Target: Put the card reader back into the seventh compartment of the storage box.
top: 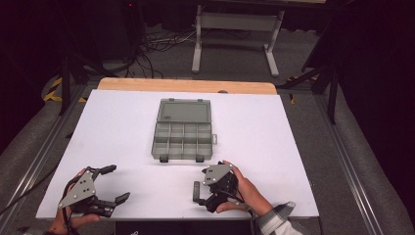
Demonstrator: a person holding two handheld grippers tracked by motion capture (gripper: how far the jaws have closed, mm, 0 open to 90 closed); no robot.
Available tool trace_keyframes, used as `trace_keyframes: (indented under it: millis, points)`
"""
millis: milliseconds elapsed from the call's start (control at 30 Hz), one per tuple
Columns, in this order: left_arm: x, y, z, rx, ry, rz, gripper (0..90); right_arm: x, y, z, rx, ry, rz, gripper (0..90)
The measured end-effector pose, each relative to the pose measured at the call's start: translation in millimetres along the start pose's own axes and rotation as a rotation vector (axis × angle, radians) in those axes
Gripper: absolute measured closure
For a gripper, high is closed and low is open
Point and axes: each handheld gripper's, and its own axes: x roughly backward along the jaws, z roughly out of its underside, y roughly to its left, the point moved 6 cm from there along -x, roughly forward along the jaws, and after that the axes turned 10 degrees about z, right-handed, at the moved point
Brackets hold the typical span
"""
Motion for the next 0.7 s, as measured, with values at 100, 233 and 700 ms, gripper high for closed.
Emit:
trace_keyframes:
  millis: [100,233,700]
  points:
    - [-0.1,0.1,0.1,-0.001,0.002,-0.002,7.3,-4.5,2.0,1.1,0.003,0.019,-0.014,8.2]
    - [0.0,0.1,-0.1,-0.002,0.002,-0.001,7.3,-11.0,3.1,1.9,0.013,0.04,-0.034,8.3]
    - [-0.5,-0.2,0.1,0.0,0.006,0.0,7.4,-20.1,0.4,1.8,0.02,0.049,-0.105,16.4]
